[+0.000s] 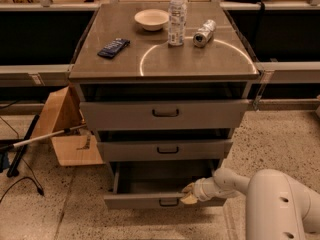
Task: Open bottom drawer
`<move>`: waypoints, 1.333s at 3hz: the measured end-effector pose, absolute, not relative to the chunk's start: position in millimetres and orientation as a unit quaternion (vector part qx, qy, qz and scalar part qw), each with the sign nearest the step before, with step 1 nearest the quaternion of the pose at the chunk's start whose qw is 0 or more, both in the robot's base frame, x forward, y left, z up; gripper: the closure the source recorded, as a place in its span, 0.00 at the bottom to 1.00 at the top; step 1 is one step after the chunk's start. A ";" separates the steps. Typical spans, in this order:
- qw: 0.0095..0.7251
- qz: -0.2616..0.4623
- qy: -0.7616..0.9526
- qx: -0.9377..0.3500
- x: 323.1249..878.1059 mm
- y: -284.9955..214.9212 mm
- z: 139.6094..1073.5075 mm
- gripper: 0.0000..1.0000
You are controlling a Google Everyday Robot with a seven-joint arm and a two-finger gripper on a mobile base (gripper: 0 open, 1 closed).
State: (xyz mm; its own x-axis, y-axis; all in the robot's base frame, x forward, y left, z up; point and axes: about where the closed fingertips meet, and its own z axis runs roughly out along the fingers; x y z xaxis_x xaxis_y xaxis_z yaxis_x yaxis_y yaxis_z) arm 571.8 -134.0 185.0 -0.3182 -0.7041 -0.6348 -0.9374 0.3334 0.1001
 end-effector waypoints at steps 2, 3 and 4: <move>0.243 0.244 0.778 -0.525 539.3 -133.5 185.9 1.00; 0.237 0.256 0.782 -0.517 500.3 -134.0 191.8 1.00; 0.236 0.261 0.781 -0.516 488.4 -132.6 192.4 0.79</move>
Offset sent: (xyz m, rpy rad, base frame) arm -0.0917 -0.0019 0.0040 0.0252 0.0640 0.0017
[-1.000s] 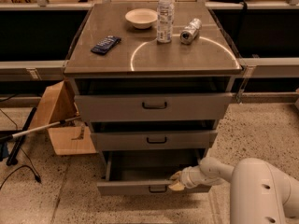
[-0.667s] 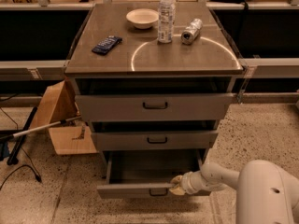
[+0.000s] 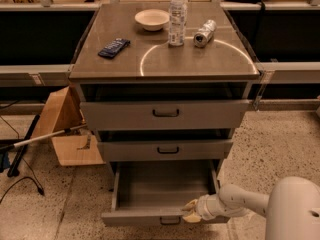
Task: Open bottom drawer
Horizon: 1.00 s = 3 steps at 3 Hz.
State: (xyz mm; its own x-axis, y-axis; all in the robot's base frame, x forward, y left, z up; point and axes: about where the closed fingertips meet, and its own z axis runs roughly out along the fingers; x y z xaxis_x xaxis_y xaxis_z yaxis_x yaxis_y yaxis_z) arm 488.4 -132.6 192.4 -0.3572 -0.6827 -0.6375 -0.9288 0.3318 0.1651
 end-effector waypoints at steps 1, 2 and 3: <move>0.235 0.265 0.780 -0.515 480.2 -131.7 190.2 0.97; 0.230 0.269 0.782 -0.512 458.9 -135.7 185.6 1.00; 0.225 0.276 0.784 -0.509 442.9 -138.0 186.4 1.00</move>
Offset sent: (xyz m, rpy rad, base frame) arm -0.0518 -0.0117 -0.0106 0.0051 0.0308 -0.0073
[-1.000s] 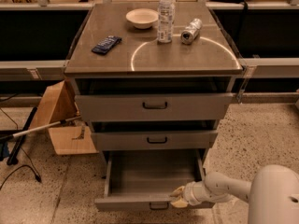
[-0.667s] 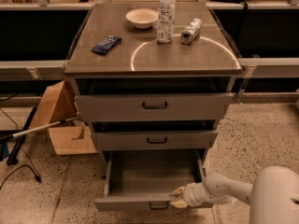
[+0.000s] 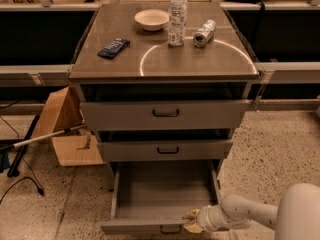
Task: Open bottom drawer
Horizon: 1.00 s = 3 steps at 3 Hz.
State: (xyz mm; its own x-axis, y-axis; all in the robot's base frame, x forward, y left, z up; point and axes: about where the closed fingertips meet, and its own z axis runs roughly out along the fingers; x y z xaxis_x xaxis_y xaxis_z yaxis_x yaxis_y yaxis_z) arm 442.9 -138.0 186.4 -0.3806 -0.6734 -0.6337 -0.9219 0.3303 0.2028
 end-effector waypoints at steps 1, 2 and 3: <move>0.225 0.277 0.784 -0.509 438.8 -138.1 188.8 1.00; 0.223 0.281 0.783 -0.508 427.6 -138.3 191.0 1.00; 0.223 0.281 0.783 -0.508 427.6 -138.3 191.0 0.82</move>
Offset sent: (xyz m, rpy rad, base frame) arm -0.0656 -0.0053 0.0236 0.0271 0.0318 0.0119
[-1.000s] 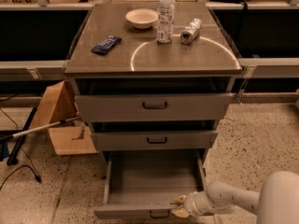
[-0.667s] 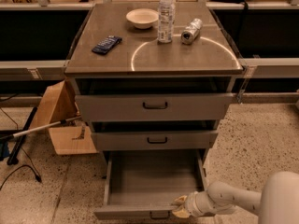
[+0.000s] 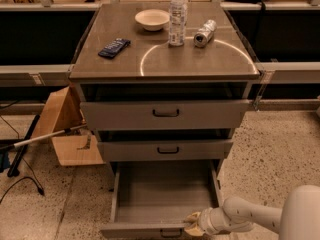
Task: Open bottom drawer
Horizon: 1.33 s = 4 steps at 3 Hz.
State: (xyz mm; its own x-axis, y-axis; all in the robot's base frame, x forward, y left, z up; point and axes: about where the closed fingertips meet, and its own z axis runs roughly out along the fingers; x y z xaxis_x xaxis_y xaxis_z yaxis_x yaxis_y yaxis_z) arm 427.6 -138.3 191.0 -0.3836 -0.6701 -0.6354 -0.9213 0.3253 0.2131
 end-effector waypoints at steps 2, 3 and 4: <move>0.223 0.281 0.783 -0.508 427.6 -138.2 191.0 0.36; 0.223 0.281 0.783 -0.508 427.6 -138.2 191.0 0.11; 0.223 0.281 0.783 -0.508 427.4 -137.9 190.9 0.00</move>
Offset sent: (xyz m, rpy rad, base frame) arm 0.0000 0.0000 0.0000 0.0000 0.0000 0.0000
